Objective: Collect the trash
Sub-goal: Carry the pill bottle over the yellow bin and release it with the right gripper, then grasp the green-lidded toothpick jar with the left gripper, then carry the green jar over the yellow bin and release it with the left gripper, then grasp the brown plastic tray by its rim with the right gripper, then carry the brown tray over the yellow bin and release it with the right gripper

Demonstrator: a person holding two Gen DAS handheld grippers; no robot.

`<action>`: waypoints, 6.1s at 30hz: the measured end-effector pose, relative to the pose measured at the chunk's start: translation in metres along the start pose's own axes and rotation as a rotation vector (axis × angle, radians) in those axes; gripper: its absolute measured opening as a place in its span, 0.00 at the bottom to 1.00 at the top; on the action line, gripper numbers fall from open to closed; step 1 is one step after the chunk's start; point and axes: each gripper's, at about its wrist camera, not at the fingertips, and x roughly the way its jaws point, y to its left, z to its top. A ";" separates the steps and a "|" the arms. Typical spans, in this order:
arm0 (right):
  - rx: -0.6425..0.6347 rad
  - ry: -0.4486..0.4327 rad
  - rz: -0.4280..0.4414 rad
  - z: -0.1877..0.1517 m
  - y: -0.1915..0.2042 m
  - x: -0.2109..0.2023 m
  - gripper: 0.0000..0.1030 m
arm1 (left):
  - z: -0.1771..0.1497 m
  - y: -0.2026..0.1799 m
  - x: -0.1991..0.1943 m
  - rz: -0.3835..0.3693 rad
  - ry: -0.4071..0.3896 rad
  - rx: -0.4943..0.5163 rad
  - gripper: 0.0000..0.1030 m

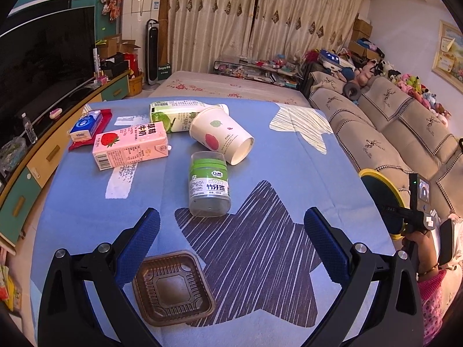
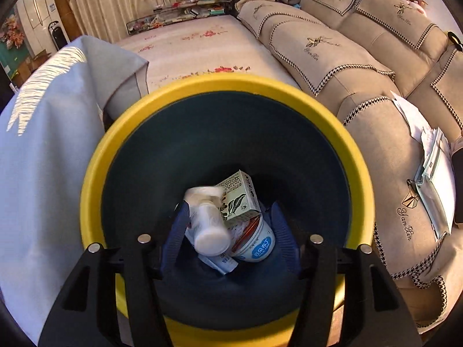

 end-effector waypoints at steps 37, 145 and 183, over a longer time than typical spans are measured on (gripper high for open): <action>-0.048 -0.135 0.140 -0.030 0.019 -0.077 0.60 | 0.040 0.011 0.142 0.135 0.285 0.000 0.48; -0.739 -0.099 0.497 -0.178 0.379 -0.178 0.44 | -0.041 0.157 -0.144 0.191 -0.249 -0.255 0.95; -0.418 -0.203 0.371 -0.100 0.230 -0.169 0.04 | -0.020 0.127 -0.093 0.109 -0.198 -0.228 0.95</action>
